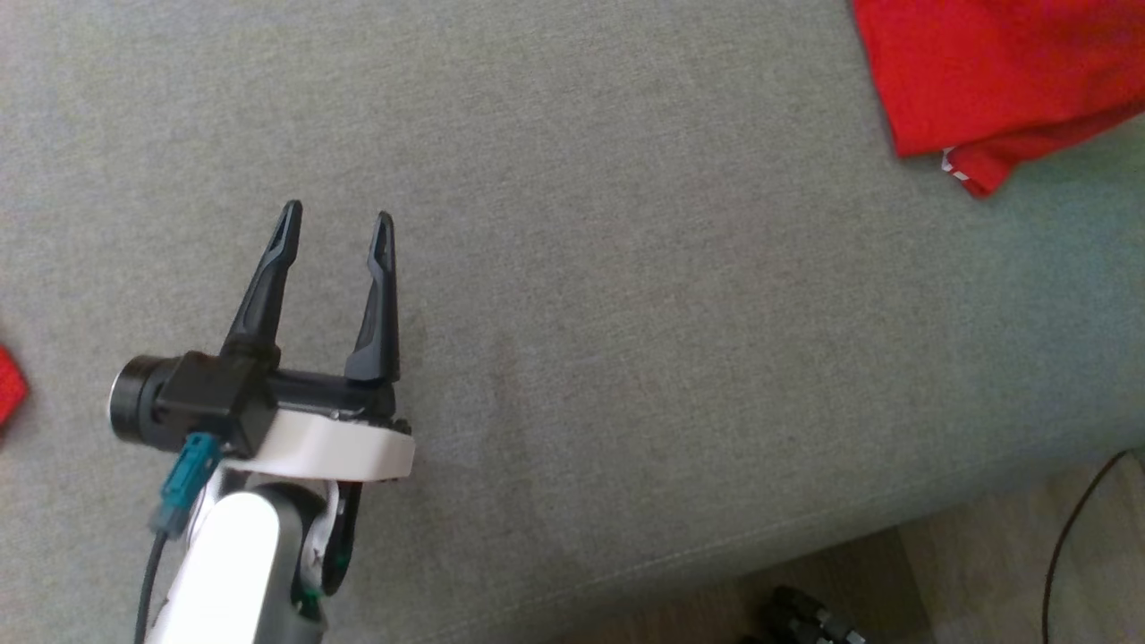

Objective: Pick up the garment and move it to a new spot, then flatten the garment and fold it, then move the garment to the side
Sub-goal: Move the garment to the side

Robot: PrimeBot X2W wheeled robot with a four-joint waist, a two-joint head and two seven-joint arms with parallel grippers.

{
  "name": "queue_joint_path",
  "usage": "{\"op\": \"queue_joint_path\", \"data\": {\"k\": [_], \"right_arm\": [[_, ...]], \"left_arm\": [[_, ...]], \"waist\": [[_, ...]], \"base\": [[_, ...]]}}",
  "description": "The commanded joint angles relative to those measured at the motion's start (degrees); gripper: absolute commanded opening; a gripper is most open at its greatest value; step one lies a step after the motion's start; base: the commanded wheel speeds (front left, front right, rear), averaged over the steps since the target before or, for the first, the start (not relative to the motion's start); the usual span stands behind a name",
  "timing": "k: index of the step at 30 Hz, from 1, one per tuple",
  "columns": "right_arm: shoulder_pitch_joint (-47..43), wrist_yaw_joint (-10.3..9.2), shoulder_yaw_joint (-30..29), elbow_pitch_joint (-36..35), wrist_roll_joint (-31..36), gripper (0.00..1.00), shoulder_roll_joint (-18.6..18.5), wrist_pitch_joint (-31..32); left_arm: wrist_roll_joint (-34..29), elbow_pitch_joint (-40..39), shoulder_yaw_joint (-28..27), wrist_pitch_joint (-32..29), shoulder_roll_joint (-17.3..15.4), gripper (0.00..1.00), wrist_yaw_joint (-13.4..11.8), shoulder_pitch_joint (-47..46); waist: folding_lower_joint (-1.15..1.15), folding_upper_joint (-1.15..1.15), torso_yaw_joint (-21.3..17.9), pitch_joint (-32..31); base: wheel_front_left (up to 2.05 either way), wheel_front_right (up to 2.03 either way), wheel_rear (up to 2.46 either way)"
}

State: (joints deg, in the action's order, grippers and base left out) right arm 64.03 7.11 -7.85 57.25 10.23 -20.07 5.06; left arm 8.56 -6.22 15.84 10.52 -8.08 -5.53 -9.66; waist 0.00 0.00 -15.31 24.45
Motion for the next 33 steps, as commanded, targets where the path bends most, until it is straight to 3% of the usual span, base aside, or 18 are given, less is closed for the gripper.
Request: {"op": "queue_joint_path", "data": {"k": [1,2,3,4,5,6,19,33], "right_arm": [[1.53,0.37,-0.15,-2.35,0.86,0.00,-0.62,-0.33],[1.30,0.37,-0.72,-2.50,1.55,0.00,-0.41,-0.41],[1.02,0.37,-1.30,-2.64,2.26,0.13,-0.16,-0.57],[0.69,0.37,-1.90,-2.74,2.97,0.36,0.07,-0.79],[0.36,0.37,-2.37,-2.72,3.59,0.85,0.43,-1.01],[0.05,0.37,-2.78,-2.70,4.12,1.00,0.89,-1.24],[-1.77,0.37,-6.24,-0.53,7.59,1.00,3.50,-4.59],[-5.53,0.37,1.28,4.02,-0.61,1.00,9.49,-14.92]], "left_arm": [[0.04,-2.19,-1.49,0.18,-0.47,1.00,-0.17,-0.58],[0.08,-2.15,-1.44,0.20,-0.47,1.00,-0.18,-0.61],[0.11,-2.11,-1.39,0.22,-0.49,1.00,-0.19,-0.65],[0.14,-2.07,-1.33,0.24,-0.49,1.00,-0.19,-0.70],[0.18,-2.02,-1.26,0.24,-0.51,1.00,-0.18,-0.77],[0.21,-1.96,-1.20,0.24,-0.53,1.00,-0.17,-0.84],[1.24,-0.62,-1.20,1.02,-0.34,1.00,-0.51,-1.51],[5.28,7.15,-3.40,3.76,1.94,1.00,-1.36,-1.56]], "waist": [[0.00,0.00,0.06,0.08],[0.00,0.00,0.13,0.17],[0.00,0.00,0.23,0.27],[0.00,0.00,0.34,0.37],[0.00,0.00,0.46,0.47],[0.00,0.00,0.57,0.55],[0.00,0.00,2.51,-0.25],[0.00,0.00,6.95,-9.68]], "base": [[0.00,0.00,0.00],[0.00,0.00,0.00],[0.00,0.00,0.00],[0.00,0.00,0.00],[0.00,0.00,0.00],[0.00,0.00,0.00],[0.00,0.00,0.00],[0.00,0.00,0.00]]}}
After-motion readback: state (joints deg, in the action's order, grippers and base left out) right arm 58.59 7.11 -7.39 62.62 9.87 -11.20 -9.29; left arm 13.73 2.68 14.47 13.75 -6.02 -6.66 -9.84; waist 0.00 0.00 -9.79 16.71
